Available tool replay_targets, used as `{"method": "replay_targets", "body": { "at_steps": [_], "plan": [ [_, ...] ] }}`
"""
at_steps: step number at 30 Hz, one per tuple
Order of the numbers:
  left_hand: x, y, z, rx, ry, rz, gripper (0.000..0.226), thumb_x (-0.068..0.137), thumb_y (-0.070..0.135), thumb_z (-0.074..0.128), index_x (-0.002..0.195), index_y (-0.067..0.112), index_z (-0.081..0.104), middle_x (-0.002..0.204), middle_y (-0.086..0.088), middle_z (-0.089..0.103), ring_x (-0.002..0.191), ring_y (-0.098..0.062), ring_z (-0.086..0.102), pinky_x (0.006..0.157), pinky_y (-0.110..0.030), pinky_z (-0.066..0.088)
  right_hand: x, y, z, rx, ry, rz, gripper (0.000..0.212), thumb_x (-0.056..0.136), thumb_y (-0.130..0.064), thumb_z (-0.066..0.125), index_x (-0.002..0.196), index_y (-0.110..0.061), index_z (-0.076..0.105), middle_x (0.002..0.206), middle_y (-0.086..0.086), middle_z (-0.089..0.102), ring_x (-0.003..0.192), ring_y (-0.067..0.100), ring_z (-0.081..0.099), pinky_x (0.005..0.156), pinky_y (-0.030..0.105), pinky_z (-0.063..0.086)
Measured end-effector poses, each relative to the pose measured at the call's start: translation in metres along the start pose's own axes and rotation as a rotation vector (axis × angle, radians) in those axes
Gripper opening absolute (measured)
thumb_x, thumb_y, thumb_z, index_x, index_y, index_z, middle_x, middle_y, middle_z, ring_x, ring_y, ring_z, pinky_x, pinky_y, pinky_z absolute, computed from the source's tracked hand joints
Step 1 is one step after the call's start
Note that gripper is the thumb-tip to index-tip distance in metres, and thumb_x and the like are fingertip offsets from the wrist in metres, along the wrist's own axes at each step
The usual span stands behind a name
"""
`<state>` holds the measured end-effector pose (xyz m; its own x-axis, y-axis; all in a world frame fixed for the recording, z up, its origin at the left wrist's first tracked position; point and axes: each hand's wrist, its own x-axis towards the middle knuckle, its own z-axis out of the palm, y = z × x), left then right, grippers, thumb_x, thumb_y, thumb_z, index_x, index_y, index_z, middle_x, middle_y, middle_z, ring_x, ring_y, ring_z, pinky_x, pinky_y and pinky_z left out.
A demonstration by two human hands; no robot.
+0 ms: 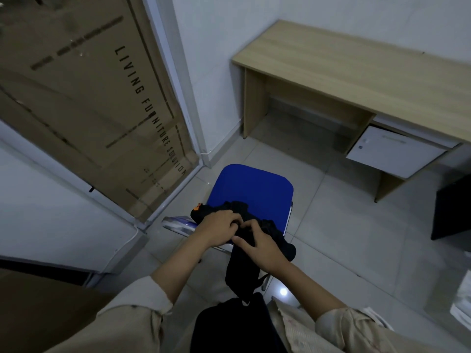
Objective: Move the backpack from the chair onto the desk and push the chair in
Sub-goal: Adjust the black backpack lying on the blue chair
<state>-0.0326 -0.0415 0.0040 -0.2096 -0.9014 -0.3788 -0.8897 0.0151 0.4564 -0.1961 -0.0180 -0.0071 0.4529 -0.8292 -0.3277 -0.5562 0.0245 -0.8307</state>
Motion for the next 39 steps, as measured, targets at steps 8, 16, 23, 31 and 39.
{"method": "replay_targets", "body": {
  "at_steps": [8,16,23,31,39],
  "plan": [
    [0.001,-0.002,-0.001,-0.045,-0.131,0.011,0.023,0.076,0.03,0.045,0.085,0.032,0.067,0.086,0.002,0.07,0.077,-0.021,0.061,0.072,-0.045,0.052,-0.01,-0.013,0.008,-0.508,-0.118,0.036,0.09,0.072,-0.043,0.067,0.144,-0.031,0.013,0.123,0.006,0.048,0.115,0.03,0.047,0.097,0.048,0.038],
    [0.006,0.002,-0.002,0.042,-0.273,0.034,0.012,0.084,0.033,0.049,0.073,0.035,0.052,0.086,-0.004,0.06,0.08,-0.024,0.053,0.082,-0.044,0.037,0.001,-0.014,-0.036,-0.347,-0.379,0.046,0.067,0.079,-0.02,0.068,0.134,-0.025,0.03,0.122,0.008,0.048,0.106,0.025,0.051,0.091,0.041,0.048],
    [0.008,0.002,-0.003,0.069,-0.31,0.009,0.043,0.088,0.04,0.048,0.125,0.023,0.06,0.126,-0.007,0.063,0.109,-0.027,0.057,0.094,-0.04,0.044,0.02,0.003,-0.089,-0.796,-0.163,0.146,0.035,0.086,-0.006,0.052,0.116,-0.017,0.04,0.11,0.012,0.061,0.089,0.028,0.054,0.077,0.037,0.042],
    [0.012,-0.004,0.001,0.025,-0.278,0.013,0.049,0.087,0.046,0.056,0.127,0.017,0.057,0.129,-0.009,0.061,0.113,-0.027,0.057,0.094,-0.038,0.046,0.074,-0.04,-0.132,-0.966,0.447,-0.038,0.026,0.085,0.001,0.057,0.105,-0.01,0.045,0.103,0.012,0.055,0.08,0.028,0.056,0.061,0.038,0.047],
    [0.014,-0.007,0.004,-0.027,-0.148,-0.016,0.04,0.092,0.038,0.054,0.125,0.016,0.056,0.126,-0.011,0.062,0.111,-0.031,0.058,0.092,-0.041,0.047,0.099,-0.054,-0.086,-0.39,-0.045,-0.075,0.067,0.093,-0.005,0.053,0.148,-0.023,0.02,0.153,0.013,0.03,0.129,0.032,0.045,0.103,0.04,0.041]
  ]
}}
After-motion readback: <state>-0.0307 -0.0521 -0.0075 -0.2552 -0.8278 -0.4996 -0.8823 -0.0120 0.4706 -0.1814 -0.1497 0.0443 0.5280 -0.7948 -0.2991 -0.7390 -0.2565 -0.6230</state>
